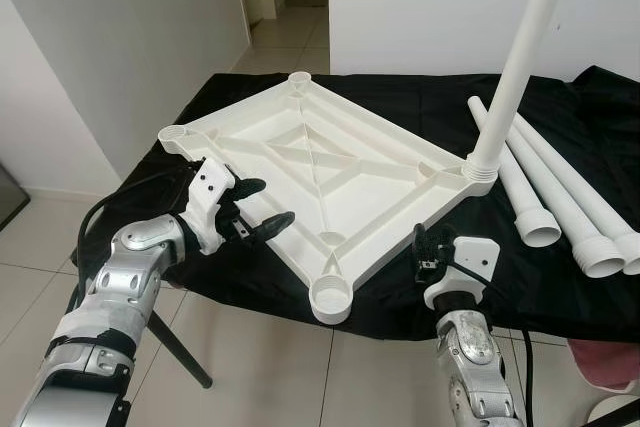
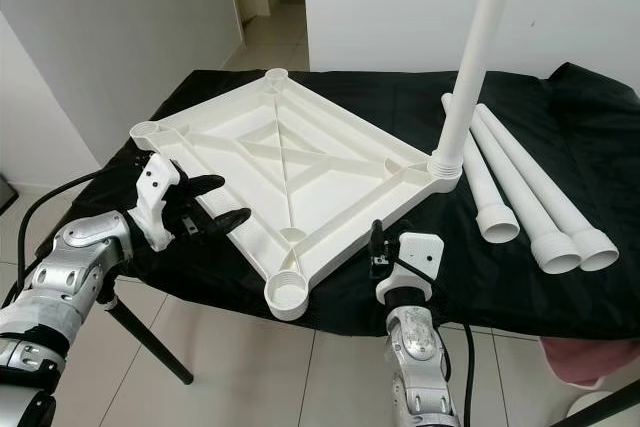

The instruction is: Building children table

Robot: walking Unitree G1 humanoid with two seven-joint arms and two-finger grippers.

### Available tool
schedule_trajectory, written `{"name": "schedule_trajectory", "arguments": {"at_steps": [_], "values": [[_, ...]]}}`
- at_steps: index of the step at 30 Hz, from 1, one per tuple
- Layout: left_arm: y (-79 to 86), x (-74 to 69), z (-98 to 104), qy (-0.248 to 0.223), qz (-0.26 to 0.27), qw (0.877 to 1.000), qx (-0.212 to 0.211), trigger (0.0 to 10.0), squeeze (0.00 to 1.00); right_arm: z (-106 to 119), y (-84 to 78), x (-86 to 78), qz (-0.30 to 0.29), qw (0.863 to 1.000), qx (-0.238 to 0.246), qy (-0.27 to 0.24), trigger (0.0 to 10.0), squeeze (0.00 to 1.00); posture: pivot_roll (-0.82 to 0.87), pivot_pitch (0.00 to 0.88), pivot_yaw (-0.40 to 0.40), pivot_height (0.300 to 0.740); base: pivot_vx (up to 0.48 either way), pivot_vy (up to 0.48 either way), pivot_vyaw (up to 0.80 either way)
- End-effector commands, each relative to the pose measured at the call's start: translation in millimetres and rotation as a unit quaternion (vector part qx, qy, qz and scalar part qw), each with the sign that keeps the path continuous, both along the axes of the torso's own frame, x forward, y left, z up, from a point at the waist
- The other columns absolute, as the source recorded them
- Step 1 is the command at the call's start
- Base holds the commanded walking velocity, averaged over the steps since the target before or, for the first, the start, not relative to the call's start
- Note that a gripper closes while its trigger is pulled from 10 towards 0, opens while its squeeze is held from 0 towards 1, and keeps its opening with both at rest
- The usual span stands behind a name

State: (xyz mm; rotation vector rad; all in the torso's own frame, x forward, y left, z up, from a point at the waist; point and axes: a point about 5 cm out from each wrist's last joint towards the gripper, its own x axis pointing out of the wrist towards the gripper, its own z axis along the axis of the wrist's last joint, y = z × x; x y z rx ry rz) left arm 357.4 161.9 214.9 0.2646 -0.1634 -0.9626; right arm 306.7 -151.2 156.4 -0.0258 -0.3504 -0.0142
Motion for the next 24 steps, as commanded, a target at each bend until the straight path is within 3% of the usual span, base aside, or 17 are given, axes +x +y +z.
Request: {"name": "schedule_trajectory", "arguments": {"at_steps": [1,4,7,10,12,24], "values": [[3.3,-3.6,-6.2,-0.005,-0.001,1.000,0.025,10.0,0.00,2.8,6.2,-0.8,0.005,0.999,-0.037,-0.009,10.0,0.00,0.04,0.124,0.099,0.740,0.000,0.000,0.00],[3.2,-4.2,-7.1,-0.024,-0.004,0.999,0.048,10.0,0.00,3.9,7.6,-1.2,0.011,0.999,-0.035,-0.013,10.0,0.00,0.04,0.123,0.099,0.740,0.000,0.000,0.00],[3.3,-3.2,-7.1,-0.073,0.006,0.991,0.112,10.0,0.00,3.0,7.4,-1.1,0.011,0.999,-0.029,-0.011,10.0,0.00,0.04,0.126,0.099,0.740,0.000,0.000,0.00],[3.2,-3.3,-7.6,-0.080,0.006,0.989,0.126,10.0,0.00,2.7,7.3,-1.2,0.010,0.999,-0.029,-0.010,10.0,0.00,0.04,0.126,0.099,0.740,0.000,0.000,0.00],[1.0,-4.0,-2.2,-0.153,0.002,0.972,0.179,10.0,0.00,1.4,5.0,-2.4,0.000,1.000,-0.018,-0.008,10.0,0.00,0.03,0.133,0.109,0.740,0.000,0.000,0.00],[1.7,-1.7,-2.0,-0.163,-0.002,0.967,0.195,10.0,0.00,0.2,3.7,-3.6,-0.006,1.000,-0.016,-0.006,10.0,0.00,0.03,0.139,0.112,0.740,0.000,0.000,0.00]]}}
